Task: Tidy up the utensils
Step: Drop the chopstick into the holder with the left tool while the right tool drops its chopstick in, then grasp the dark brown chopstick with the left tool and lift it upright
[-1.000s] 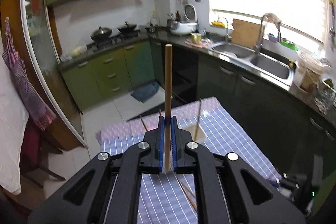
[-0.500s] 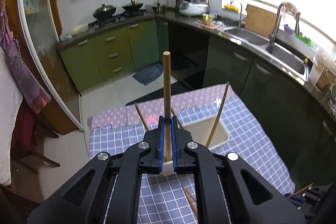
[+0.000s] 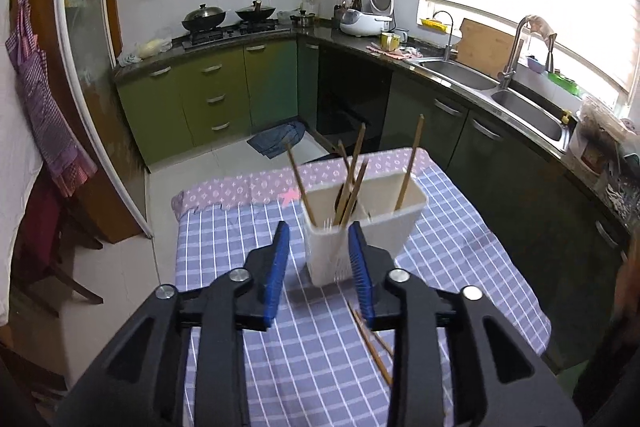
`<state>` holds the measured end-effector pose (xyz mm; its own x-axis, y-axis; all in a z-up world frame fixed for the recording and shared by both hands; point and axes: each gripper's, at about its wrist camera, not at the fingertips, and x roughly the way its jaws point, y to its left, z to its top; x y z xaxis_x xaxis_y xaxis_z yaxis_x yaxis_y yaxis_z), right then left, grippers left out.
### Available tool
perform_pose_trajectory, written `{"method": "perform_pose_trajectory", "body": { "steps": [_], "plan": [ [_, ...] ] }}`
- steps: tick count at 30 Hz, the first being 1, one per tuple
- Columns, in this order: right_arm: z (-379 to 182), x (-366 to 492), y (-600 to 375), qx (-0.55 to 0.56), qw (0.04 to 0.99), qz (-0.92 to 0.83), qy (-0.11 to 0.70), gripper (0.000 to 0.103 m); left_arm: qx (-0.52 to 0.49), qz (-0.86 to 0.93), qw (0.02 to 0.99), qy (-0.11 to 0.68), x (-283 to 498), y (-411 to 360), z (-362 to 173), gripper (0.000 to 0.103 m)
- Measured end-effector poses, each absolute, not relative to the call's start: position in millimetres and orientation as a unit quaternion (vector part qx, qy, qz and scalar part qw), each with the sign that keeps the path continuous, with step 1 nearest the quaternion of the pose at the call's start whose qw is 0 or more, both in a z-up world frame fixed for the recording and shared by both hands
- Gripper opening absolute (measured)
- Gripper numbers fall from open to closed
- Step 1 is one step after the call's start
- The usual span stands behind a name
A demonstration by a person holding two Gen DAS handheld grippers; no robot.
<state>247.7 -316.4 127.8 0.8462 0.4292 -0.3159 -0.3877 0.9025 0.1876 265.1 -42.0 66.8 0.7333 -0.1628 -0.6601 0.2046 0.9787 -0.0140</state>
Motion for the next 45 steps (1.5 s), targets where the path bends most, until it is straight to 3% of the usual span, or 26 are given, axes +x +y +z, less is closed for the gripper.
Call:
{"method": "perform_pose_trajectory", "body": {
  "steps": [6, 16, 22, 26, 29, 38, 45],
  "plan": [
    [135, 314, -281, 0.056, 0.961, 0.189, 0.193, 0.007, 0.018, -0.107, 0.919, 0.378, 233, -22, 46, 0.033],
    [56, 386, -245, 0.045, 0.934, 0.174, 0.308, 0.008, 0.005, -0.098, 0.902, 0.421, 216, 5, 14, 0.035],
    [77, 357, -266, 0.055, 0.943, 0.182, 0.273, 0.013, 0.000, -0.107, 0.886, 0.451, 222, -6, -2, 0.036],
    [80, 307, -285, 0.048, 0.944, 0.201, 0.259, 0.030, 0.000, -0.115, 0.870, 0.480, 227, -23, -23, 0.036],
    [56, 275, -293, 0.019, 0.939, 0.199, 0.281, 0.030, -0.002, -0.121, 0.848, 0.515, 235, -41, -46, 0.040],
    [-62, 258, -311, -0.029, 0.904, 0.153, 0.398, 0.031, -0.025, -0.103, 0.788, 0.606, 274, -83, -114, 0.040],
    [-101, 263, -311, -0.034, 0.891, 0.140, 0.430, 0.031, -0.010, -0.069, 0.785, 0.615, 294, -103, -131, 0.040]
  ]
}}
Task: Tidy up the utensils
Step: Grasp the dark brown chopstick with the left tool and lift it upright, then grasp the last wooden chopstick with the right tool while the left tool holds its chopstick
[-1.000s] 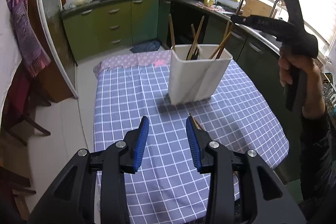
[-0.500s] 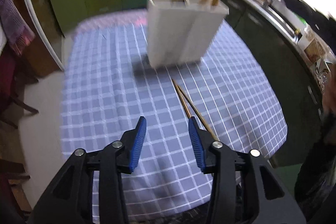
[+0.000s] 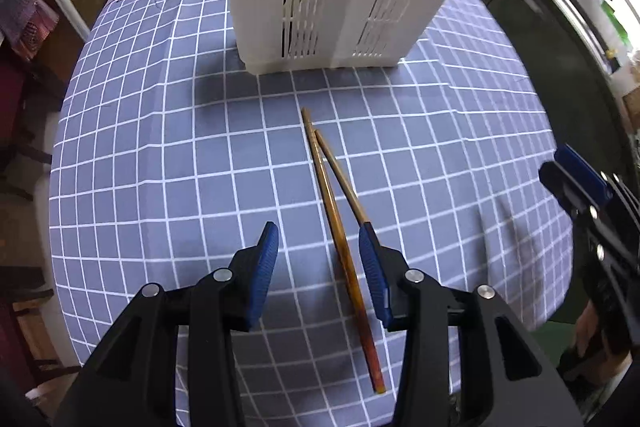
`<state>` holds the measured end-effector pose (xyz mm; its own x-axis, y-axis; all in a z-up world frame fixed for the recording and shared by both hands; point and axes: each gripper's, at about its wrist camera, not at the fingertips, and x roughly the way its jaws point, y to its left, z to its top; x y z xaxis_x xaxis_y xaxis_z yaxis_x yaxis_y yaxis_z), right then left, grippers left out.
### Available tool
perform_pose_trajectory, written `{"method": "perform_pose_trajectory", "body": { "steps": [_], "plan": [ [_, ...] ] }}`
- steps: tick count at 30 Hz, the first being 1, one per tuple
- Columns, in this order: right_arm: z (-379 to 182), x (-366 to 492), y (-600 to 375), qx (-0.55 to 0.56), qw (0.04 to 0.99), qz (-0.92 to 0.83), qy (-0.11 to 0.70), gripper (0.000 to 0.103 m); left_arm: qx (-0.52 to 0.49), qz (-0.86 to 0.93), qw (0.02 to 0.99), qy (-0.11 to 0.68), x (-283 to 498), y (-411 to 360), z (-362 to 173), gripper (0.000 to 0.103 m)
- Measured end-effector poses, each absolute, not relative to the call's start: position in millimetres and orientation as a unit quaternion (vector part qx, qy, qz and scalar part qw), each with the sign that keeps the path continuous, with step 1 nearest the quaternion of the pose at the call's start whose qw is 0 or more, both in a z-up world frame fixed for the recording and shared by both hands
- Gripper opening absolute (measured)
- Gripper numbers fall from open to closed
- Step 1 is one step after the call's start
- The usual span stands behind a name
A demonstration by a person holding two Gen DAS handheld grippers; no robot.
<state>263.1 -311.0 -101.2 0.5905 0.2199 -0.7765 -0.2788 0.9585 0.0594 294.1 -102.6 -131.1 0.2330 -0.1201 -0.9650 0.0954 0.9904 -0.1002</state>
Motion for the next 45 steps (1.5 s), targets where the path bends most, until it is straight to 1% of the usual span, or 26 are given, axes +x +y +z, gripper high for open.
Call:
{"method": "perform_pose_trajectory", "body": {
  "steps": [4, 7, 9, 11, 13, 15, 16, 17, 20, 22, 23, 31, 39, 41, 44, 45],
  "plan": [
    [-107, 265, -310, -0.035, 0.887, 0.144, 0.438, 0.031, -0.003, -0.052, 0.780, 0.623, 303, -110, -141, 0.039],
    [-107, 267, -308, -0.036, 0.886, 0.146, 0.440, 0.031, 0.002, -0.044, 0.775, 0.630, 310, -114, -149, 0.034],
    [-106, 267, -309, -0.036, 0.886, 0.146, 0.440, 0.036, 0.005, -0.040, 0.772, 0.634, 313, -116, -153, 0.031],
    [-106, 267, -309, -0.035, 0.885, 0.147, 0.440, 0.036, 0.011, -0.036, 0.773, 0.634, 315, -118, -155, 0.027],
    [-106, 267, -309, -0.035, 0.885, 0.147, 0.440, 0.036, 0.010, -0.035, 0.772, 0.634, 317, -118, -157, 0.025],
    [-106, 267, -309, -0.036, 0.885, 0.148, 0.441, 0.036, 0.014, -0.034, 0.773, 0.633, 319, -122, -159, 0.022],
    [-106, 268, -309, -0.035, 0.884, 0.148, 0.441, 0.036, 0.018, -0.033, 0.775, 0.631, 319, -123, -159, 0.017],
    [-107, 268, -308, -0.035, 0.884, 0.149, 0.442, 0.036, 0.019, -0.034, 0.775, 0.630, 319, -124, -158, 0.010],
    [-107, 267, -307, -0.037, 0.883, 0.152, 0.443, 0.036, 0.018, -0.039, 0.775, 0.631, 319, -123, -158, 0.007],
    [-108, 266, -306, -0.038, 0.882, 0.154, 0.445, 0.036, 0.011, -0.043, 0.775, 0.630, 320, -120, -157, 0.006],
    [-108, 266, -306, -0.038, 0.881, 0.154, 0.445, 0.038, 0.010, -0.044, 0.777, 0.627, 318, -115, -153, 0.006],
    [-104, 267, -298, -0.038, 0.874, 0.168, 0.453, 0.039, 0.005, -0.064, 0.815, 0.576, 289, -89, -102, 0.006],
    [-108, 285, -261, -0.028, 0.832, 0.240, 0.499, 0.039, 0.003, -0.072, 0.854, 0.515, 248, -58, -48, 0.006],
    [-111, 291, -247, -0.040, 0.823, 0.246, 0.510, 0.039, 0.002, -0.069, 0.864, 0.499, 238, -51, -38, 0.006],
    [-118, 300, -220, -0.061, 0.804, 0.258, 0.532, 0.033, 0.004, -0.068, 0.872, 0.485, 228, -43, -29, 0.006],
    [-121, 303, -212, -0.067, 0.798, 0.260, 0.539, 0.032, 0.004, -0.069, 0.873, 0.482, 225, -40, -27, 0.006]
  ]
}}
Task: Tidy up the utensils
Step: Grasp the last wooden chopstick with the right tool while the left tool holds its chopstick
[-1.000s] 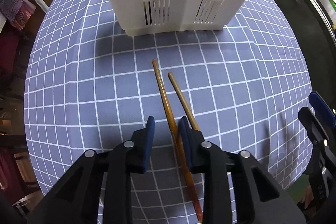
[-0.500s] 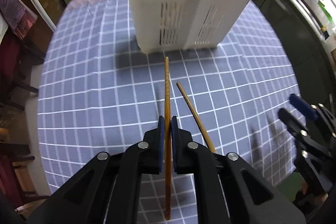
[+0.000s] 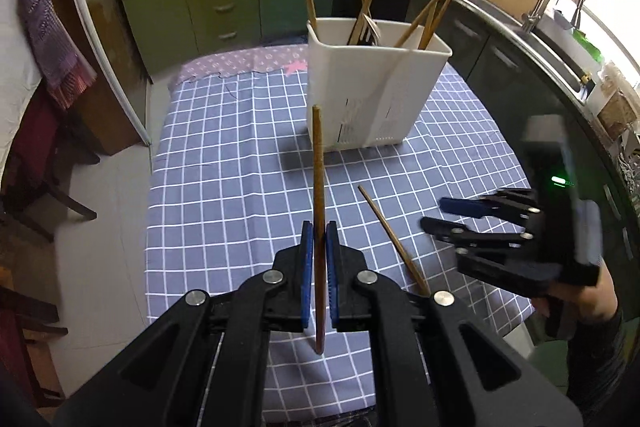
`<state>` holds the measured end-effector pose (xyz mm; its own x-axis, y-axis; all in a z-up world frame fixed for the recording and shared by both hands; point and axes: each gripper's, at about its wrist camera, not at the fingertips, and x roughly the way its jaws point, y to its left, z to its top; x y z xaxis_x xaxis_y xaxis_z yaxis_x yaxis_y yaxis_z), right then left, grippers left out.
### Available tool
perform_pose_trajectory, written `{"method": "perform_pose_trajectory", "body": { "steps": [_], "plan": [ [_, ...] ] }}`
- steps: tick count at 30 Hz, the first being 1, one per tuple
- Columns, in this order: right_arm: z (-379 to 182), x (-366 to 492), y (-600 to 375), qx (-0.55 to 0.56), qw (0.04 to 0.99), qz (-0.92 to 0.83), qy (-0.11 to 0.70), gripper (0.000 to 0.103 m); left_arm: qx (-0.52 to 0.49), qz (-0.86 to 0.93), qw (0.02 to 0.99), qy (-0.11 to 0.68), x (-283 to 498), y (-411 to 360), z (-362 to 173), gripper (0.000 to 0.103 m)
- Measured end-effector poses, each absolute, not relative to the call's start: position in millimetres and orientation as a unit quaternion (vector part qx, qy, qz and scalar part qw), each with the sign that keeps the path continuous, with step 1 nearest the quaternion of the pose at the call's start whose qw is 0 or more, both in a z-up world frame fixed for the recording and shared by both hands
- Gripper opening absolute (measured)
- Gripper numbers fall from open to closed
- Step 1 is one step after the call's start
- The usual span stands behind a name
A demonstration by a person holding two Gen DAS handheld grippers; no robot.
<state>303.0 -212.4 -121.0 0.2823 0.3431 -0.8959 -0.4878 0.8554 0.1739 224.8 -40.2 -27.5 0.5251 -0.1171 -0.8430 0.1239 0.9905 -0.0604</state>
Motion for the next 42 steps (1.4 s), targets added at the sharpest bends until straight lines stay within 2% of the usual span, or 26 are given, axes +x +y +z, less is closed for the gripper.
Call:
{"method": "perform_pose_trajectory", "body": {
  "steps": [6, 9, 16, 21, 25, 42],
  "plan": [
    [-141, 317, -176, -0.108, 0.769, 0.256, 0.576, 0.029, 0.005, -0.069, 0.882, 0.465, 212, -31, -20, 0.006],
    [-148, 323, -166, -0.130, 0.765, 0.242, 0.582, 0.024, 0.005, -0.070, 0.886, 0.458, 207, -28, -18, 0.006],
    [-155, 330, -151, -0.146, 0.759, 0.231, 0.591, 0.021, 0.005, -0.075, 0.888, 0.454, 201, -23, -19, 0.006],
    [-154, 331, -151, -0.149, 0.765, 0.226, 0.584, 0.008, 0.005, -0.079, 0.887, 0.454, 199, -22, -21, 0.006],
    [-151, 327, -147, -0.144, 0.771, 0.230, 0.576, 0.006, 0.004, -0.080, 0.887, 0.454, 199, -21, -20, 0.006],
    [-11, 256, -254, -0.044, 0.882, 0.237, 0.404, 0.006, 0.008, -0.079, 0.891, 0.446, 192, -19, -17, 0.006]
  ]
}}
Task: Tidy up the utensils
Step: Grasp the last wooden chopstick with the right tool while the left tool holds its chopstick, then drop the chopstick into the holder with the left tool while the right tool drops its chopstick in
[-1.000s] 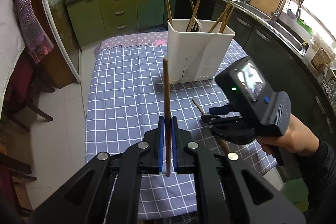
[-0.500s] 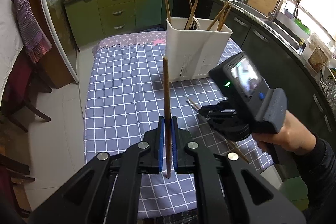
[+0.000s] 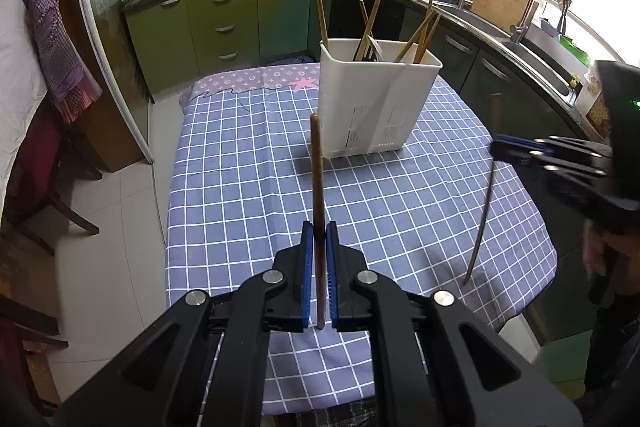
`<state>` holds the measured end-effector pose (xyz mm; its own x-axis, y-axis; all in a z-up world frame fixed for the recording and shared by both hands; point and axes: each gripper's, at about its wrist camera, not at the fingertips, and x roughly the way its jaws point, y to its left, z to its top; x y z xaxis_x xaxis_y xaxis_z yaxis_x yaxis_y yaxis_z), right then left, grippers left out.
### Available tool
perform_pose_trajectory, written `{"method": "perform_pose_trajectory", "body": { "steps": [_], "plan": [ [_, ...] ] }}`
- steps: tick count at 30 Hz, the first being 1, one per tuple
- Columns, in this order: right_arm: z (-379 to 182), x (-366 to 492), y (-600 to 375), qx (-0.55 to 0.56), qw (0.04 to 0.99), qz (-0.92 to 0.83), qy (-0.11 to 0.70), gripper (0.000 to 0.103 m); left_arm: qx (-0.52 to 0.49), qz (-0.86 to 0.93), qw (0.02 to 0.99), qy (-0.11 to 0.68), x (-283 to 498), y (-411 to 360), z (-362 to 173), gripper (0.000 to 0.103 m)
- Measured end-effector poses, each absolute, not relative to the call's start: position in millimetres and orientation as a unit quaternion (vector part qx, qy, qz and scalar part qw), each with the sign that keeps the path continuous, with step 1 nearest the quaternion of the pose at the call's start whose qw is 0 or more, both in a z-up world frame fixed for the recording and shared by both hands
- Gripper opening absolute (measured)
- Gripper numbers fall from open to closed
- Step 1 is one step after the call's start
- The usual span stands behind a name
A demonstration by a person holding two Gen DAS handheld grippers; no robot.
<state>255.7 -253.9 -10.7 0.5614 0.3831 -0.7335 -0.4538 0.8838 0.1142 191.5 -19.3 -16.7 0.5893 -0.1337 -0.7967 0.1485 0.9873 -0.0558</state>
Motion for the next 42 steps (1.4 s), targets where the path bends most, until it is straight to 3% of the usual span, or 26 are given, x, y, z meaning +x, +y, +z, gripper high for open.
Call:
{"method": "perform_pose_trajectory", "body": {
  "steps": [7, 32, 42],
  "plan": [
    [2, 225, -265, -0.046, 0.899, 0.232, 0.368, 0.006, 0.020, -0.081, 0.892, 0.443, 187, -23, -16, 0.006],
    [0, 209, -273, -0.031, 0.898, 0.244, 0.365, 0.006, 0.031, -0.095, 0.898, 0.429, 195, -36, 2, 0.006],
    [-4, 207, -287, -0.015, 0.898, 0.246, 0.364, 0.006, 0.051, -0.103, 0.909, 0.401, 221, -54, 62, 0.006]
  ]
}}
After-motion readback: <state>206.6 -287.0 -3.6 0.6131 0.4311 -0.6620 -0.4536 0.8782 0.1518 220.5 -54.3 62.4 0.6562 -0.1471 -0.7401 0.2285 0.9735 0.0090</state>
